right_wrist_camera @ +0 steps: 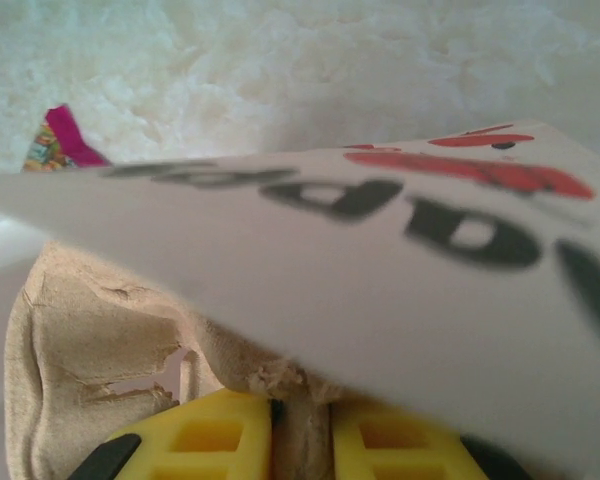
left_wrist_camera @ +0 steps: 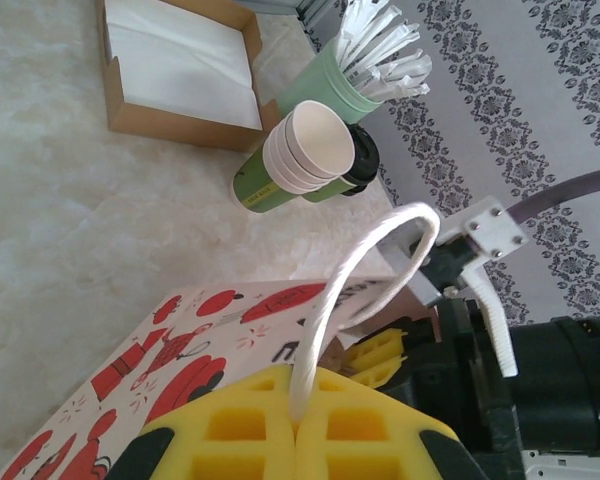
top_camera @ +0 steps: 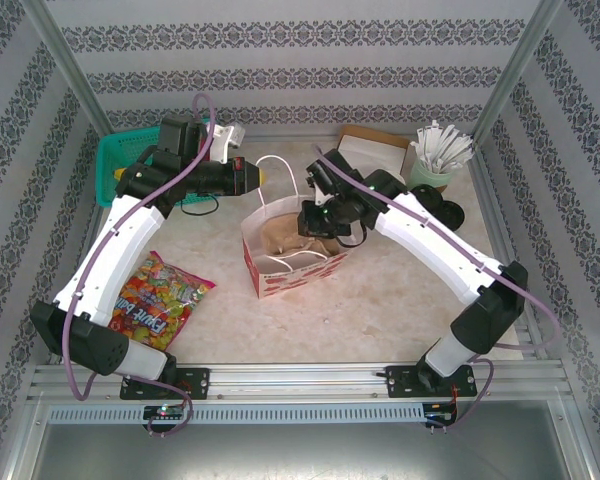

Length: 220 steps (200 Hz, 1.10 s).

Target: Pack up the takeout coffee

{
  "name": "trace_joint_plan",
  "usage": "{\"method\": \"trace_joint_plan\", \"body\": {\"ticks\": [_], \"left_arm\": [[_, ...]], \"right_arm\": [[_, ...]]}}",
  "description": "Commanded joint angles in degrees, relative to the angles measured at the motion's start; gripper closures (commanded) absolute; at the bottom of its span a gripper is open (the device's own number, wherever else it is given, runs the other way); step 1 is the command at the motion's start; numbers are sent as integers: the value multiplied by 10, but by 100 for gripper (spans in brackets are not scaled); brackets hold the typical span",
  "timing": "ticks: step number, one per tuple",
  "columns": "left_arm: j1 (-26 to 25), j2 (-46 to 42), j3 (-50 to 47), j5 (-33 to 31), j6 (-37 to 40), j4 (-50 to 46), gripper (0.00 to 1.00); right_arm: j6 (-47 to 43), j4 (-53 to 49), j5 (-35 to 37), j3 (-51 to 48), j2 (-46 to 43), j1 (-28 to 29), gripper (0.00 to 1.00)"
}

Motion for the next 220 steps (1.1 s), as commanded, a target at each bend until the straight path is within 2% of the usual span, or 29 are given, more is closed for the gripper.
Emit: {"method": "trace_joint_plan", "body": {"ticks": [1,29,51,76,106,115,134,169,220], "left_arm": [[-1,16,2,17,-4,16,97],[-2,32,13,7,-8,9,97],[-1,37,22,3,-10,4,91],[-2,38,23,-20,-13,-1,89],[-2,47,34,-80,-32,-24,100],[-1,49,38,-100,-40,-31,100],[-1,48,39,-121,-48,-28,100],[-1,32,14,-77,-44,30,100],[-1,21,-11,-75,-35,82,100]], "right_arm": [[-16,-12,55,8,13,13,82],[-25,-6,83,8,18,27,82],[-36,-9,99,13,22,35,82],[-60,0,130,13,16,47,82],[-105,19,157,9,2,62,82],[-116,25,160,6,-3,65,82],[-128,24,145,1,-2,65,81],[-136,-14,96,10,26,66,83],[-164,-49,56,19,52,62,84]]}}
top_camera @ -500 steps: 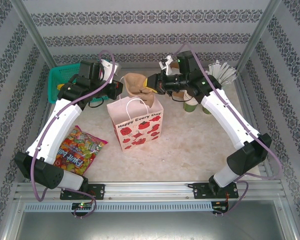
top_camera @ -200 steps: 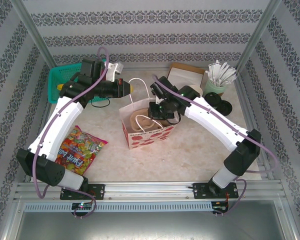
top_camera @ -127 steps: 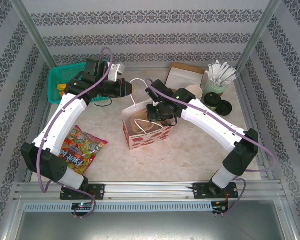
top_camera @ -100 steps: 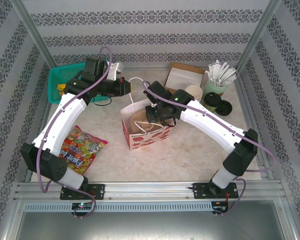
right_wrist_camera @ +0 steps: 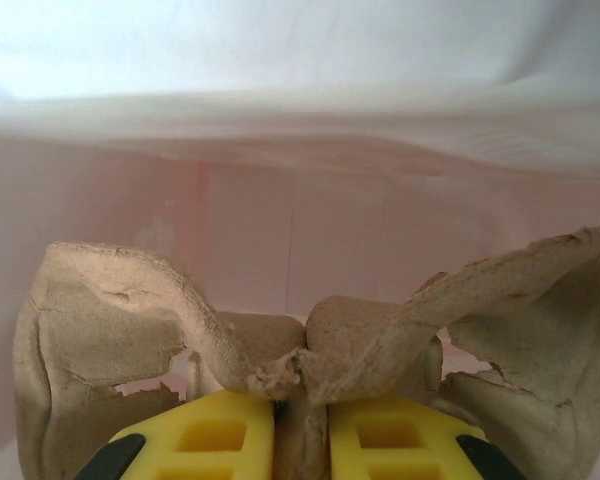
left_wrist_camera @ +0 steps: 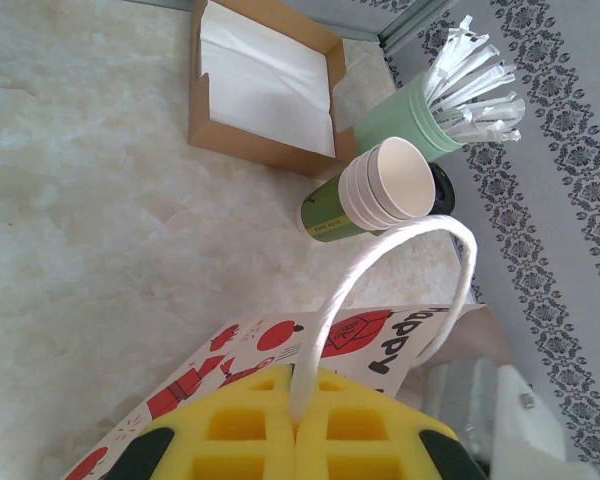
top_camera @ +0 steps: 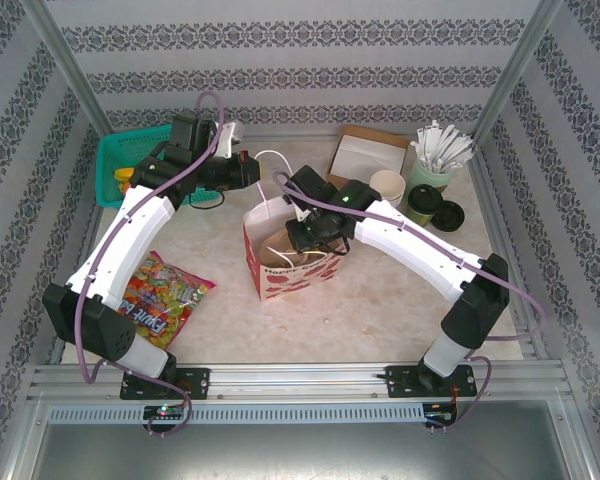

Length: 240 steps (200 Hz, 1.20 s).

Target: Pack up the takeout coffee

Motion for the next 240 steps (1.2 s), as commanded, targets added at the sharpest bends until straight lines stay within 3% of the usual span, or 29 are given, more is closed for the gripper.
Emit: {"method": "trace_joint_plan", "body": {"ticks": [1,63,91,129,144,193,220,240], "left_arm": [[-1,-21,-15,7,1,56,100],[-1,-64,-64,72,32,113,97],[-2,-86,-70,64,66,79,80],[-1,-157,-115,41,112,37,41],[-2,-189,-142,44,116,36,31],[-22,-266,-194,143,136,16,11],[-78,-275,-194,144,148,-12,8],[-122,-266,-189,110,155,-24,7]], "right_arm": [[-22,-39,-24,17,17,2,84],[11,-60,-20,42,58,-6,84],[27,-59,-21,43,60,-10,84],[42,-50,-18,41,54,-13,84],[48,-47,-17,41,53,-14,84],[66,-39,-10,38,50,-16,84],[73,-42,-8,39,52,-16,84],[76,-42,-7,40,54,-16,83]]}}
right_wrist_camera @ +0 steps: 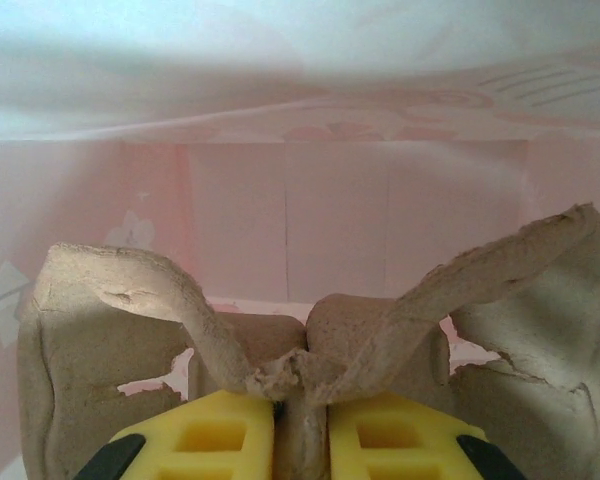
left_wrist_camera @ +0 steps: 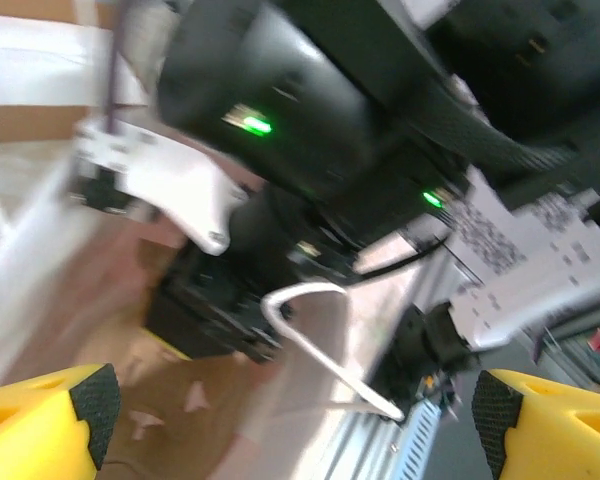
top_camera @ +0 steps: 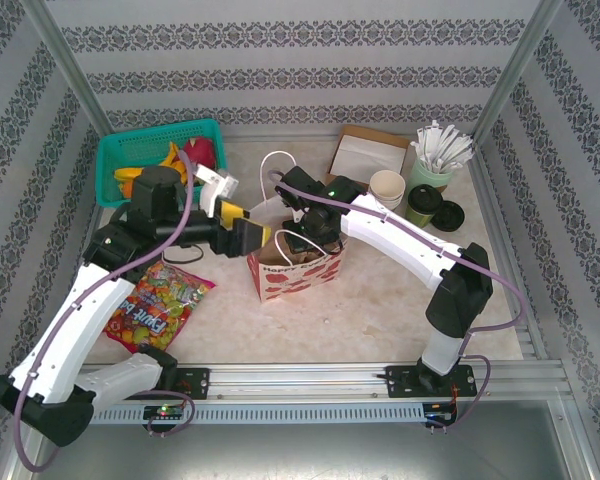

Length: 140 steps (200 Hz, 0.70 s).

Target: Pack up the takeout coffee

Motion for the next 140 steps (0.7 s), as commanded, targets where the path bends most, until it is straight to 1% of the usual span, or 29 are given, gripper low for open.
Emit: {"method": "trace_joint_plan", "body": {"ticks": [1,17,31,46,68,90,107,123,132,140], "left_arm": [[-43,4,3,-9,26,-34,7],[-63,16,10,-46,29,-38,7],[-72,27,16,-61,34,-38,9],[-79,38,22,-57,38,-24,11],[-90,54,31,-37,51,2,18],[-98,66,37,-42,70,12,36],[-102,69,43,-35,87,8,60],[-113,67,46,6,120,1,82],[-125,64,48,20,152,-13,89],[-141,61,49,30,187,-30,92]], "right_arm": [[16,-11,9,12,1,-6,83],[17,-11,11,14,3,-6,83],[18,-12,11,17,4,-7,83],[19,-13,10,18,5,-7,83],[21,-15,9,21,7,-6,83],[26,-12,1,20,6,-5,83],[31,-12,-2,18,5,-5,82],[43,-15,-13,16,7,-10,82],[50,-15,-24,15,8,-14,82],[56,-14,-32,13,8,-16,82]]}}
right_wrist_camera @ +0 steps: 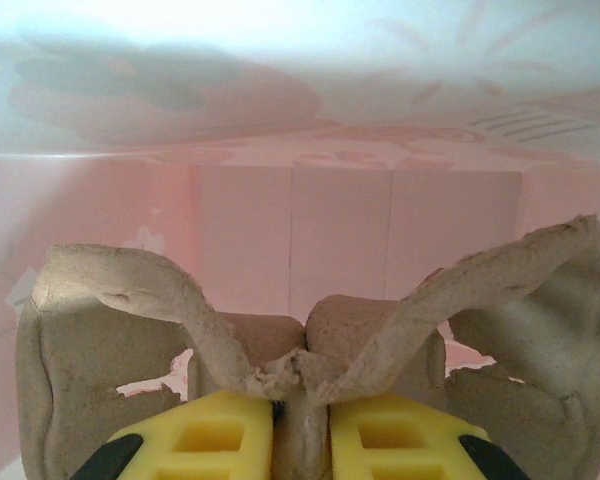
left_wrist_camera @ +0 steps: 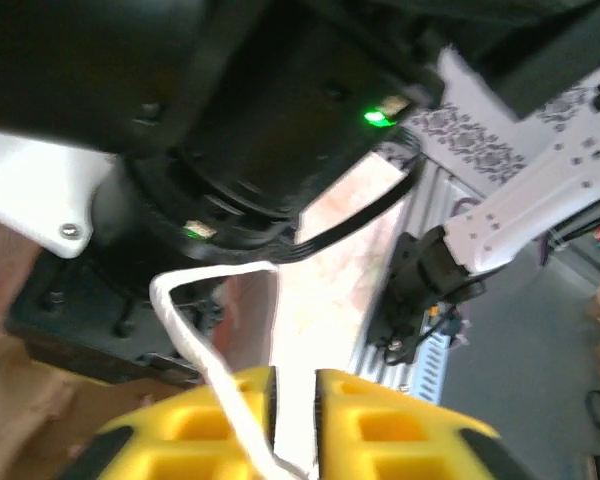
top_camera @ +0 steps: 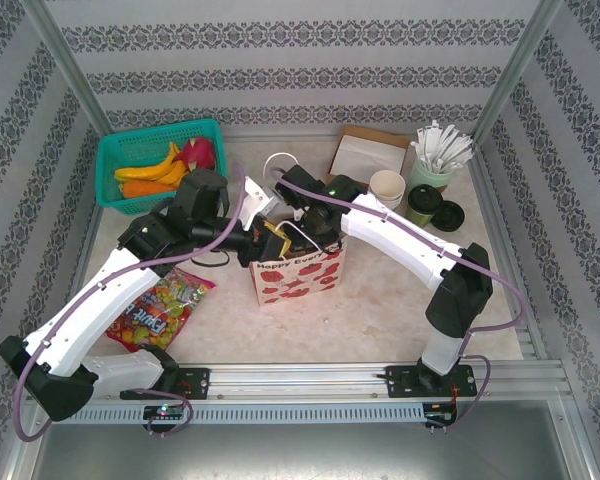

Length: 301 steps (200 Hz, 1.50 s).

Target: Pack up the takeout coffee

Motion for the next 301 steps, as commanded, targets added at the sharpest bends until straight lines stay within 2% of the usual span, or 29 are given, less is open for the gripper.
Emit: {"method": "trace_joint_plan", "body": {"ticks": [1,23,71,133,154,158,172,187,194,211,223,241,259,288,301], "left_arm": [[-38,-11,22,51,101,-22,92],[-77,-7,37,46,183,-82,100],[-125,19,68,22,265,-130,100],[-143,39,81,9,299,-113,100],[-142,11,57,-35,277,-88,100],[-141,1,47,-43,272,-80,97],[-134,-34,16,-58,252,-46,72],[-114,-70,-10,-49,232,-15,58],[-101,-85,-20,-44,218,0,51],[-60,-111,-36,-44,178,30,27],[-19,-113,-36,-41,140,38,17],[40,-103,-39,-56,78,61,9],[87,-87,-42,-103,1,97,3],[133,-32,-8,-235,-91,81,3],[140,-10,4,-257,-100,75,5]], "right_arm": [[28,-12,-26,6,8,-13,82],[42,-17,-47,6,12,-20,82],[67,-37,-62,11,31,-25,82],[89,-40,-3,5,40,-8,84],[66,-19,22,-12,30,0,84],[60,-16,26,-15,30,1,84],[44,-8,32,-24,28,3,83],[29,5,31,-34,27,6,83],[23,9,32,-37,27,8,83],[14,19,30,-41,27,11,83],[10,24,30,-42,28,12,82],[7,27,32,-42,28,13,82],[6,29,38,-43,26,13,82],[6,40,42,-51,19,13,83],[6,45,42,-52,17,13,83]]}}
